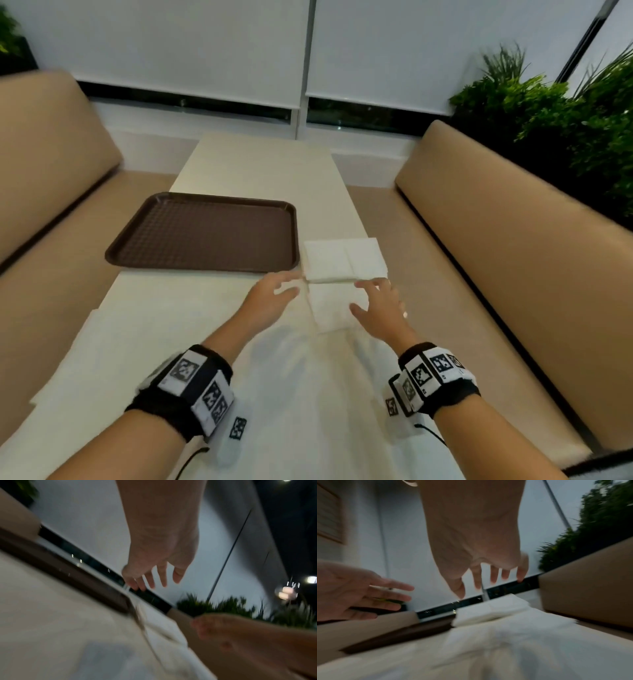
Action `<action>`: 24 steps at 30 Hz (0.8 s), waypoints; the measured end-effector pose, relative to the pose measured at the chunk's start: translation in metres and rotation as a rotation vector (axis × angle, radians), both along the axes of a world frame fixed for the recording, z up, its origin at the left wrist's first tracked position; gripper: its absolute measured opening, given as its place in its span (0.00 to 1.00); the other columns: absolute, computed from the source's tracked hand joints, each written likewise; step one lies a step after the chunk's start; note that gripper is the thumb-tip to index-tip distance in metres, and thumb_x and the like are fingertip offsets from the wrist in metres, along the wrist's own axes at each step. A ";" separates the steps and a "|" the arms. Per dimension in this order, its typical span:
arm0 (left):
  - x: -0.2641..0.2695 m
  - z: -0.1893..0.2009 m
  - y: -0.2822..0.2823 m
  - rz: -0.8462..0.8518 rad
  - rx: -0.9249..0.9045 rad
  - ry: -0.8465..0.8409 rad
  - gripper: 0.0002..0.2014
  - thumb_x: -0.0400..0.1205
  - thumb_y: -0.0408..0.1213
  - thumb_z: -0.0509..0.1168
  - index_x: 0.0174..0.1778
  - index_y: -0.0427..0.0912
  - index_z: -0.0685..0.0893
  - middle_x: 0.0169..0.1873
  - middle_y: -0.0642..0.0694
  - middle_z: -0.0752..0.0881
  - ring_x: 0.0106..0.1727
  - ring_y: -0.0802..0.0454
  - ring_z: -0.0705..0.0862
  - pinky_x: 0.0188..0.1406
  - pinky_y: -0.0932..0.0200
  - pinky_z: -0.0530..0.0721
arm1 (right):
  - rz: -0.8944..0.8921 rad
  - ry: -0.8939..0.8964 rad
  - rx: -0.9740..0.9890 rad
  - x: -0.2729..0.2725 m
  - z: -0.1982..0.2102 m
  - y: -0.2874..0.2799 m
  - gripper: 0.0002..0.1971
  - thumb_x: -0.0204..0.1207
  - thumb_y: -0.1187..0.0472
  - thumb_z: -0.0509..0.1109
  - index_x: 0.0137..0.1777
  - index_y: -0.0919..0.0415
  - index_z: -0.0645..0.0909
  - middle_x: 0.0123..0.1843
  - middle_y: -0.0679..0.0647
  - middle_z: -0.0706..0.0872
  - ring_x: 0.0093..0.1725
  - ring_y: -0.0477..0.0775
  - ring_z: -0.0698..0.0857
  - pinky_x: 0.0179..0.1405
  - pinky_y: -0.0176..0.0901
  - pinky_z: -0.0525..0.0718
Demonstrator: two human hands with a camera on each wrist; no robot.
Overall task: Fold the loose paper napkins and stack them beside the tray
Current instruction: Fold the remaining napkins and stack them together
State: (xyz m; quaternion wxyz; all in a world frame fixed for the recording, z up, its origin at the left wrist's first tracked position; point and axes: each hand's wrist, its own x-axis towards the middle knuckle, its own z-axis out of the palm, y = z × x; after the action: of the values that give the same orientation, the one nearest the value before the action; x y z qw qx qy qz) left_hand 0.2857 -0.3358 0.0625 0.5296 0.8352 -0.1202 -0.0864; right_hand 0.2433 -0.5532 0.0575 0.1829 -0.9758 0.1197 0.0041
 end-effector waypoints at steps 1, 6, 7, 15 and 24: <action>-0.015 0.011 0.024 -0.031 -0.055 0.001 0.09 0.83 0.36 0.64 0.54 0.55 0.84 0.57 0.51 0.84 0.58 0.53 0.81 0.59 0.60 0.75 | 0.100 0.056 0.015 -0.008 0.005 0.015 0.22 0.80 0.49 0.65 0.74 0.48 0.71 0.76 0.53 0.66 0.77 0.58 0.62 0.71 0.56 0.63; -0.107 0.030 0.148 -0.052 -0.015 0.004 0.06 0.81 0.49 0.66 0.51 0.61 0.87 0.50 0.62 0.88 0.51 0.62 0.85 0.52 0.66 0.79 | 0.398 0.354 0.025 -0.036 -0.001 0.084 0.24 0.78 0.43 0.67 0.73 0.48 0.73 0.74 0.51 0.72 0.76 0.57 0.65 0.75 0.56 0.65; -0.125 0.026 0.170 -0.021 0.000 0.015 0.08 0.78 0.56 0.67 0.51 0.64 0.87 0.50 0.63 0.88 0.51 0.62 0.85 0.52 0.64 0.80 | 0.400 0.370 0.011 -0.038 -0.005 0.097 0.27 0.78 0.41 0.66 0.74 0.50 0.72 0.74 0.52 0.72 0.76 0.57 0.66 0.75 0.55 0.66; -0.229 -0.038 0.275 0.222 0.027 0.113 0.24 0.60 0.70 0.61 0.50 0.69 0.85 0.46 0.62 0.90 0.47 0.63 0.87 0.47 0.67 0.79 | 0.182 0.256 0.098 -0.036 -0.035 0.180 0.39 0.69 0.37 0.73 0.67 0.68 0.69 0.64 0.62 0.79 0.62 0.62 0.79 0.58 0.48 0.78; -0.264 -0.055 0.307 0.365 -0.076 0.126 0.17 0.64 0.61 0.65 0.46 0.66 0.87 0.44 0.58 0.90 0.46 0.55 0.88 0.47 0.76 0.80 | 0.253 0.127 0.336 -0.037 -0.028 0.200 0.27 0.70 0.71 0.73 0.70 0.55 0.75 0.64 0.60 0.81 0.60 0.58 0.79 0.55 0.42 0.76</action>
State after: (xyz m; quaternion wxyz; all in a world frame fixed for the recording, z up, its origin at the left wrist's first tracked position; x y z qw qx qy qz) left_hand 0.0213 -0.0293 0.0075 0.5740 0.8156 0.0635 -0.0363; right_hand 0.2066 -0.3528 0.0296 0.3330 -0.9367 0.0053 0.1083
